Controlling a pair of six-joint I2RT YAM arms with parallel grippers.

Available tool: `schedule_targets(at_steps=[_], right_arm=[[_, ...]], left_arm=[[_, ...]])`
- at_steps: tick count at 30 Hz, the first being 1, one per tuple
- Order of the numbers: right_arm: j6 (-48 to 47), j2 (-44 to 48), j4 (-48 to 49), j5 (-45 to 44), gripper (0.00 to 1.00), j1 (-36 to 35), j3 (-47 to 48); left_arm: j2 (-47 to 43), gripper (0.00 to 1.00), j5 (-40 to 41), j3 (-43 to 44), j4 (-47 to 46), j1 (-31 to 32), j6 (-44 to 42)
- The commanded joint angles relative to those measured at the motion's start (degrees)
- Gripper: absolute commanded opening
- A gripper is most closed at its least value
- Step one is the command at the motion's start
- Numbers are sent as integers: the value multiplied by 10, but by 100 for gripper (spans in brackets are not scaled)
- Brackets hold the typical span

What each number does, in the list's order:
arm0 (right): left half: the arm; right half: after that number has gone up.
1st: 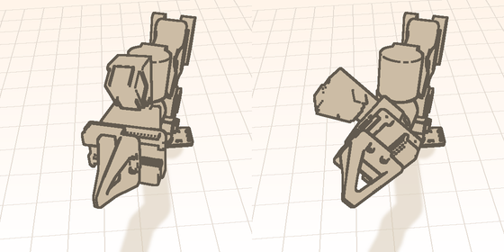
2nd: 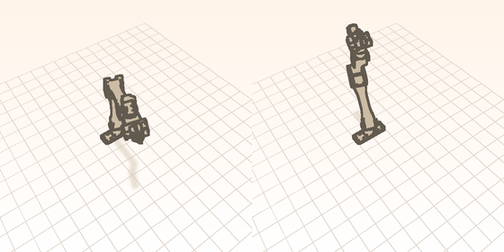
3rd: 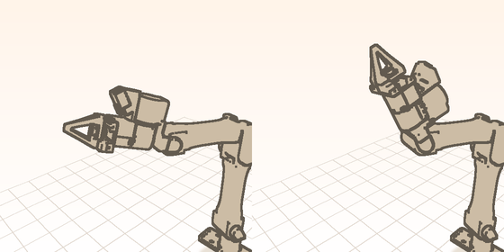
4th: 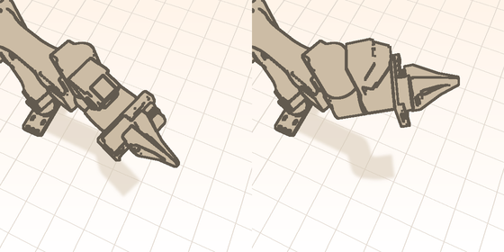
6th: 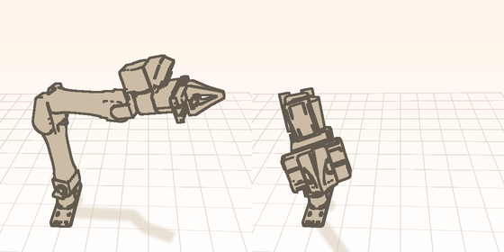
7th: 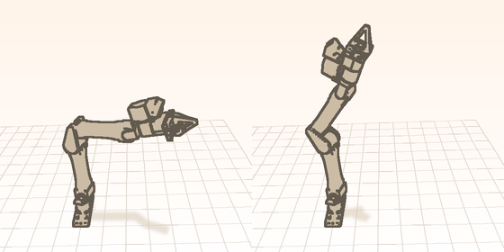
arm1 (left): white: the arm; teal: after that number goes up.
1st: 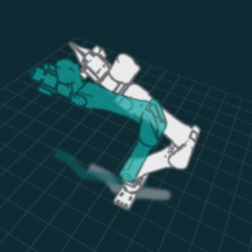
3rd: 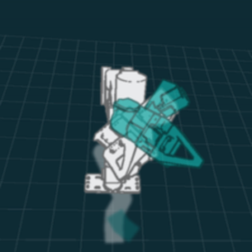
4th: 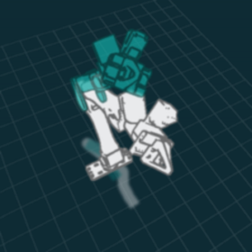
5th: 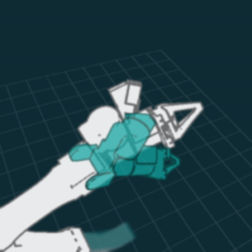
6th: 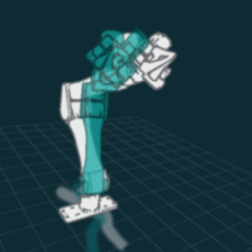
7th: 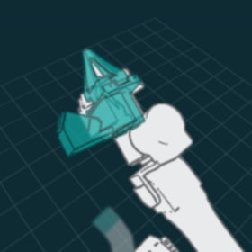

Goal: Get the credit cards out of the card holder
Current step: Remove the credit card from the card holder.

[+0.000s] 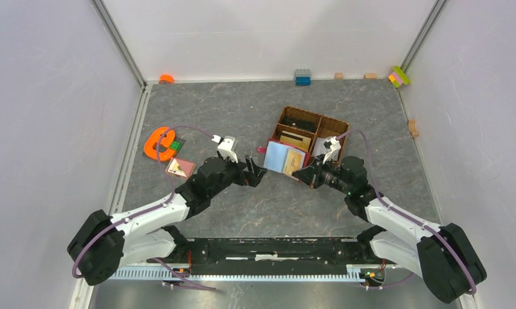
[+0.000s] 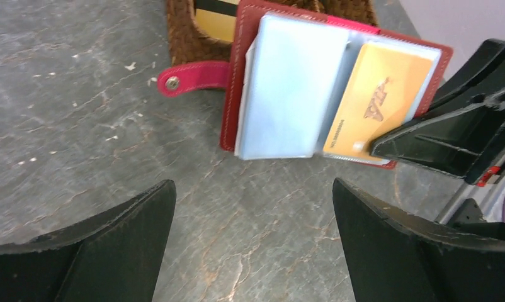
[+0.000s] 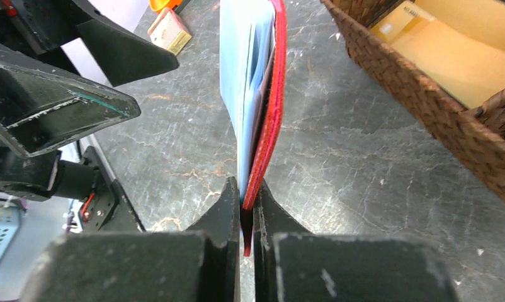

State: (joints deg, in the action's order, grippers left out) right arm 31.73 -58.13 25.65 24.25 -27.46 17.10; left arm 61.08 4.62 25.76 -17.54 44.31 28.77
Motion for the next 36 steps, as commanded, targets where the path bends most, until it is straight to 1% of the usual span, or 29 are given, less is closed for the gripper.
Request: schedule_targets(at_steps=[1,3,6,9,14,17,23,28,32,34,36], right_arm=[[42,-17,89,66,0,17,-15],[51,-21,105,82,0,22,-17],[58,-21,122,94,0,23,-21],[66,-24,142,111,0,23,-25],[82,-36,173,158,0,23,-21],[84,-34,173,170,0,23,-17],[87,-28,174,185,0,23,-12],[87,-18,175,190,0,23,-12],[87,-19,174,191,0,24,-10],[88,-22,176,194,0,23,-10],[90,-24,181,196,0,23,-12]], left_arm=[[44,100,-61,11,-72,-2,36],[63,100,-77,13,-88,-5,48],[91,100,-143,8,-143,-17,72],[107,100,-167,14,-152,-27,88],[108,100,-225,4,-180,-77,115],[99,100,-241,-8,-195,-97,117],[101,100,-284,-18,-243,-101,115],[119,100,-299,-13,-252,-103,116],[136,100,-336,-23,-317,-105,139],[145,96,-349,-24,-341,-104,148],[155,91,-359,-17,-343,-104,152]])
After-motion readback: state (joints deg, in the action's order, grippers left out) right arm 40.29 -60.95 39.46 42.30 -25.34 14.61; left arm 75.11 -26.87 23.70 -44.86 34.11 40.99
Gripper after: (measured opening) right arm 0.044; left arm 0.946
